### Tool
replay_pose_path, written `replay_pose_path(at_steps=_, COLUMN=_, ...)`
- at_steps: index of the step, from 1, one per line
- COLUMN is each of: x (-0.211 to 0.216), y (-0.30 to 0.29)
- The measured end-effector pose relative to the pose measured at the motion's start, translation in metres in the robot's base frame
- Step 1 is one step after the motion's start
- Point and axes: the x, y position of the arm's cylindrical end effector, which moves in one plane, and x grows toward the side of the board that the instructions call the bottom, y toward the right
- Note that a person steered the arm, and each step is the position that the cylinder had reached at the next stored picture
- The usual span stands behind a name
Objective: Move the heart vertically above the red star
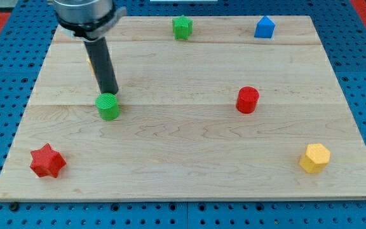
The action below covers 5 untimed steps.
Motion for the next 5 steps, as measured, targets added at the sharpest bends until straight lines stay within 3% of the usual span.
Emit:
replay_pose_path(at_steps=1, x=-0.061, y=0.054)
replay_pose_path(at_steps=2, x=-0.083, y=0.031)
replay_pose_path(at_steps=3, x=-0.069, y=-0.032)
replay_pose_path(at_steps=4, x=-0.019, y=-0.051)
replay_pose_path(at_steps=5, x=-0.034, y=-0.042)
